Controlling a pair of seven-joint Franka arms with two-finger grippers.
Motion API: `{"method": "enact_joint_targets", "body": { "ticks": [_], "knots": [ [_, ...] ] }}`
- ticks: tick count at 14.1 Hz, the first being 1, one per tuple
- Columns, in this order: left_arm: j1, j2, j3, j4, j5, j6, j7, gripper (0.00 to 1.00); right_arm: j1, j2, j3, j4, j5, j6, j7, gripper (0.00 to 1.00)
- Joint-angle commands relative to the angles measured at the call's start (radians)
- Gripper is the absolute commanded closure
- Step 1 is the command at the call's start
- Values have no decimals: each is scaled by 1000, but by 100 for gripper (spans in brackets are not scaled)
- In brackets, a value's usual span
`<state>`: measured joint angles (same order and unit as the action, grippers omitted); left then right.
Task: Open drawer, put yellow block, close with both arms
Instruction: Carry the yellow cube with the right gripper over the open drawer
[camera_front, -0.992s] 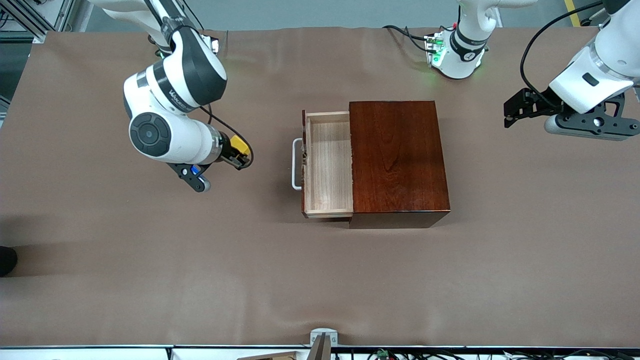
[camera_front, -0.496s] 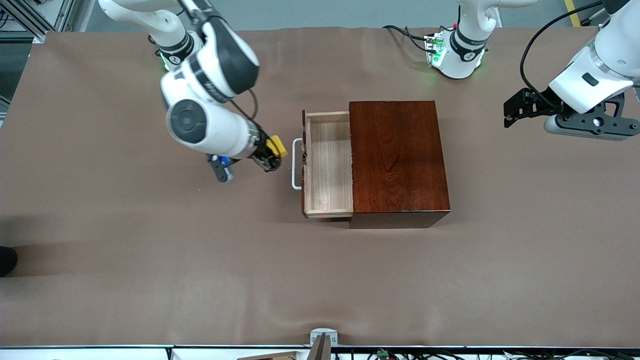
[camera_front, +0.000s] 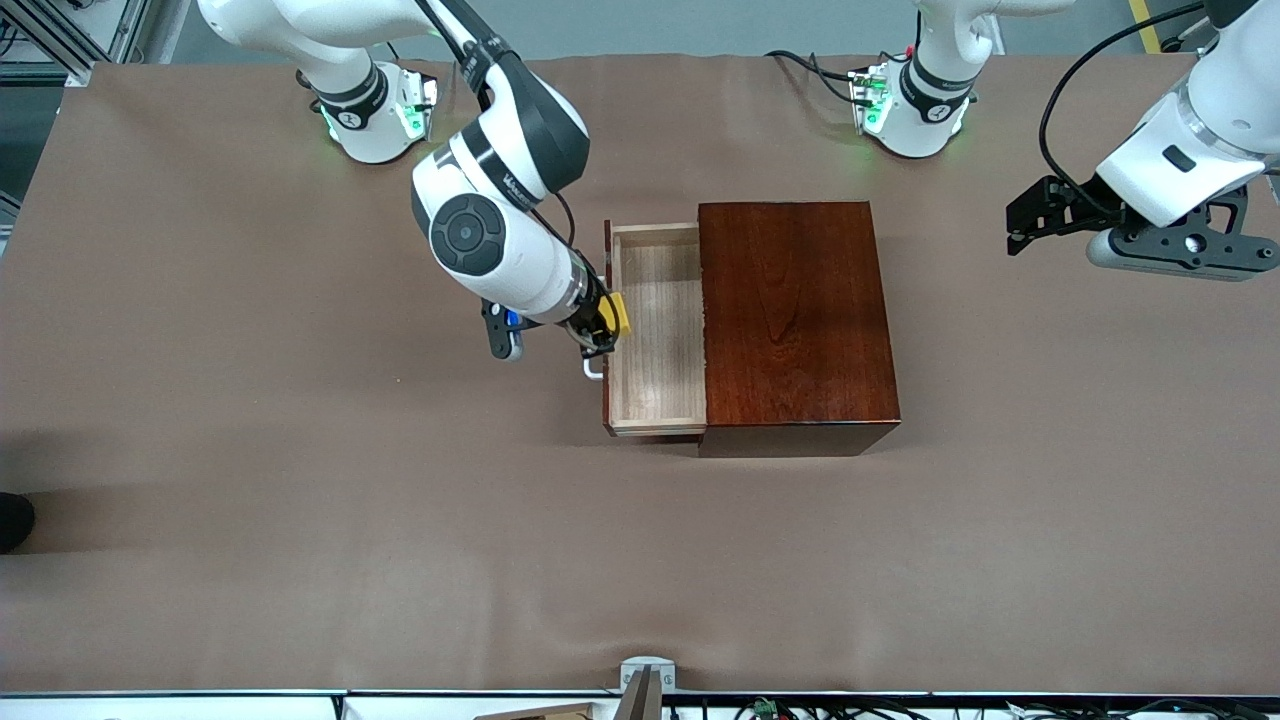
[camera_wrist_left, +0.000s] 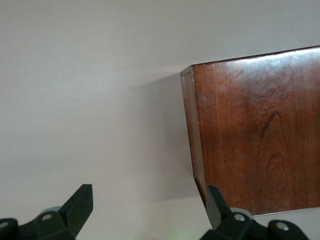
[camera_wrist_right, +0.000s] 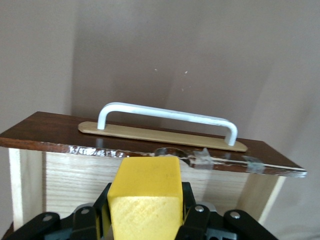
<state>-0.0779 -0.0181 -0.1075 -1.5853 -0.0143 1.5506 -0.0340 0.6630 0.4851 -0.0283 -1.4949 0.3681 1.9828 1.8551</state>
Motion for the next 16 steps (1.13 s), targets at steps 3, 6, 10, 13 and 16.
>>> {"method": "enact_joint_targets", "body": {
  "ticks": [3,6,10,13,16],
  "knots": [
    [-3,-5,-5,2,33,0,17,0,50,53,-12,31,15,71,24,100],
    [-2,-5,-5,2,34,3,17,0,61,64,-12,24,14,71,24,100],
    [-3,-3,-5,2,34,5,17,0,79,79,-12,7,11,93,29,100],
    [-3,-3,-5,2,34,6,17,0,101,81,-13,-31,11,139,33,100],
    [-3,-3,-5,2,34,6,17,0,110,87,-13,-38,11,146,33,100]
  ]
}}
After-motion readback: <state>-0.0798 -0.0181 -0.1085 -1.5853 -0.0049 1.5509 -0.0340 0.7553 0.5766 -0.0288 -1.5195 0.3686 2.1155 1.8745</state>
